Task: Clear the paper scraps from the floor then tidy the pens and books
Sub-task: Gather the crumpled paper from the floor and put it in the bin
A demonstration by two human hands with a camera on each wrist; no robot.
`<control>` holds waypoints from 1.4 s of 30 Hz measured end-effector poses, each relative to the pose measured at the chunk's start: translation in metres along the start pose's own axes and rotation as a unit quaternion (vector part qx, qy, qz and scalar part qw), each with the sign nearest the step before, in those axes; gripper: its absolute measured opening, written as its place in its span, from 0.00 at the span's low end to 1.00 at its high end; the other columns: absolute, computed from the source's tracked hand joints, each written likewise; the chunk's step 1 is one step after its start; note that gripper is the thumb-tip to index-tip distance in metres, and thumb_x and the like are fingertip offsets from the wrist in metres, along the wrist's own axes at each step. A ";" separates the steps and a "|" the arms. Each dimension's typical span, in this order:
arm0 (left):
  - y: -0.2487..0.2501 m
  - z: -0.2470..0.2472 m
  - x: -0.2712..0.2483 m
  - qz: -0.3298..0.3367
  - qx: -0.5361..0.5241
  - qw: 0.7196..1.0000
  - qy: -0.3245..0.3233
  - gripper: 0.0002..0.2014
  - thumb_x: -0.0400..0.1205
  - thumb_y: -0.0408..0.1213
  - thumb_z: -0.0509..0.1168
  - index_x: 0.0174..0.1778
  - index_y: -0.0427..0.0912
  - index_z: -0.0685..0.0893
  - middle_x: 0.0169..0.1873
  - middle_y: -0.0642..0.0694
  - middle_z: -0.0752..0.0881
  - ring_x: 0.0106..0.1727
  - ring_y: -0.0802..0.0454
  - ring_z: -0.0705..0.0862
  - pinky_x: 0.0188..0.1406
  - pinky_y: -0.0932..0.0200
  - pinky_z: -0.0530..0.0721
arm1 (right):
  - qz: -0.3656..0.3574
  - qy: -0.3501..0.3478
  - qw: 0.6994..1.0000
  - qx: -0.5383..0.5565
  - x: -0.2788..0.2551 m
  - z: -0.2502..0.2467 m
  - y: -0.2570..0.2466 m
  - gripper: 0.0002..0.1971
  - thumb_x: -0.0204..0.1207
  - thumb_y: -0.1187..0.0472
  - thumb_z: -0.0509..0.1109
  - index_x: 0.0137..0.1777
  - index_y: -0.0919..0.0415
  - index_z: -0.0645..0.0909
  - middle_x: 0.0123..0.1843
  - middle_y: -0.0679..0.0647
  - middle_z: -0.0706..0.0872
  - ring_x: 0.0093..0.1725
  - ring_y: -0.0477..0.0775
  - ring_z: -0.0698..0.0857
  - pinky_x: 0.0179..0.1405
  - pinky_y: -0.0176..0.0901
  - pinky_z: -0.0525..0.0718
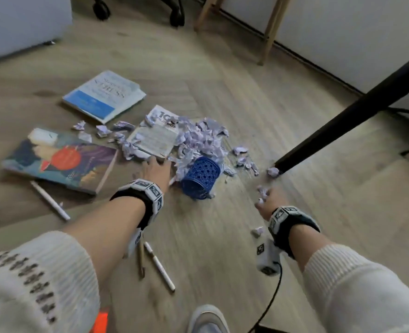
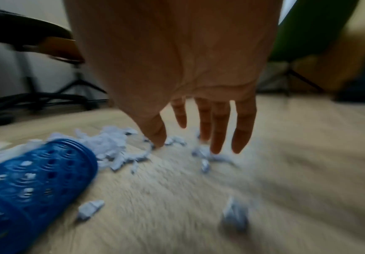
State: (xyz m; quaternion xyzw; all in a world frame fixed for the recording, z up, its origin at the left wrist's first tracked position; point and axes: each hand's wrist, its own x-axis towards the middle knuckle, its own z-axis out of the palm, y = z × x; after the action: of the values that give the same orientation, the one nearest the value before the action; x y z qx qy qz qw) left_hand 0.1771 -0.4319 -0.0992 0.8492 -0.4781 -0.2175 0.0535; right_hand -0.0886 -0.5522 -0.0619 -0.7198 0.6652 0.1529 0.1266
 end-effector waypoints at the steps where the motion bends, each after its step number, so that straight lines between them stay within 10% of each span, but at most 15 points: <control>1: -0.008 0.003 0.003 -0.017 -0.011 1.000 -0.005 0.24 0.84 0.39 0.62 0.76 0.46 0.67 0.70 0.32 0.65 0.68 0.29 0.71 0.64 0.41 0.75 | 0.034 -0.013 0.999 0.012 0.005 0.017 0.008 0.28 0.79 0.55 0.66 0.79 0.51 0.65 0.75 0.58 0.75 0.70 0.62 0.77 0.65 0.47 0.77; 5: -0.033 0.024 0.017 0.009 0.005 0.998 -0.059 0.26 0.83 0.41 0.64 0.78 0.52 0.66 0.64 0.33 0.68 0.63 0.32 0.75 0.62 0.46 0.76 | 0.157 -0.027 0.984 0.077 0.011 0.072 0.016 0.25 0.80 0.52 0.65 0.74 0.62 0.67 0.74 0.67 0.71 0.69 0.67 0.76 0.64 0.52 0.75; 10: -0.047 0.036 0.021 0.039 0.028 0.998 -0.036 0.11 0.82 0.34 0.63 0.60 0.40 0.77 0.59 0.36 0.74 0.56 0.36 0.79 0.54 0.47 0.80 | -0.004 0.050 0.991 0.128 0.025 0.098 0.021 0.03 0.77 0.64 0.64 0.48 0.62 0.75 0.52 0.67 0.82 0.53 0.67 0.81 0.45 0.47 0.73; 15: -0.028 0.025 0.027 0.041 -0.038 0.998 0.041 0.04 0.82 0.31 0.61 0.51 0.36 0.76 0.50 0.37 0.73 0.45 0.35 0.81 0.42 0.45 0.80 | 0.060 0.209 0.959 0.184 0.058 0.066 0.032 0.12 0.79 0.62 0.62 0.54 0.72 0.77 0.55 0.71 0.79 0.53 0.71 0.80 0.49 0.56 0.74; 20: 0.012 0.015 0.027 0.085 -0.141 0.984 0.074 0.06 0.83 0.30 0.58 0.54 0.38 0.70 0.49 0.40 0.69 0.34 0.50 0.73 0.29 0.60 0.69 | 0.127 0.181 0.968 0.122 0.090 0.066 0.040 0.36 0.73 0.30 0.53 0.63 0.64 0.69 0.61 0.67 0.70 0.61 0.70 0.75 0.58 0.58 0.74; 28: 0.074 0.013 0.027 0.195 -0.124 0.956 0.180 0.13 0.80 0.48 0.51 0.47 0.42 0.73 0.46 0.46 0.68 0.35 0.53 0.72 0.25 0.63 0.70 | -0.064 0.153 0.986 0.026 0.112 0.094 0.030 0.12 0.82 0.55 0.61 0.54 0.66 0.75 0.55 0.67 0.77 0.49 0.69 0.80 0.44 0.55 0.78; 33: 0.106 0.023 0.032 0.085 0.033 0.991 0.095 0.46 0.63 0.75 0.65 0.69 0.45 0.68 0.57 0.41 0.65 0.54 0.46 0.73 0.41 0.55 0.83 | -0.145 0.115 0.982 -0.032 0.133 0.060 0.040 0.14 0.86 0.57 0.55 0.59 0.62 0.79 0.51 0.65 0.86 0.50 0.67 0.84 0.43 0.53 0.78; 42: 0.079 0.006 0.036 0.000 0.154 0.987 0.045 0.24 0.62 0.52 0.73 0.48 0.41 0.78 0.47 0.44 0.63 0.47 0.46 0.72 0.33 0.57 0.70 | 0.012 0.217 0.973 0.079 0.192 0.009 0.045 0.17 0.85 0.56 0.55 0.65 0.68 0.71 0.65 0.68 0.72 0.62 0.71 0.77 0.58 0.59 0.76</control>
State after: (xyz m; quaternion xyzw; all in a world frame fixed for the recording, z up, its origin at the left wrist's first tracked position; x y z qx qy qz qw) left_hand 0.1287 -0.5038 -0.0926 0.8565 -0.5026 -0.1031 -0.0562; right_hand -0.1206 -0.7290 -0.1439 -0.7155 0.6953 -0.0585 0.0345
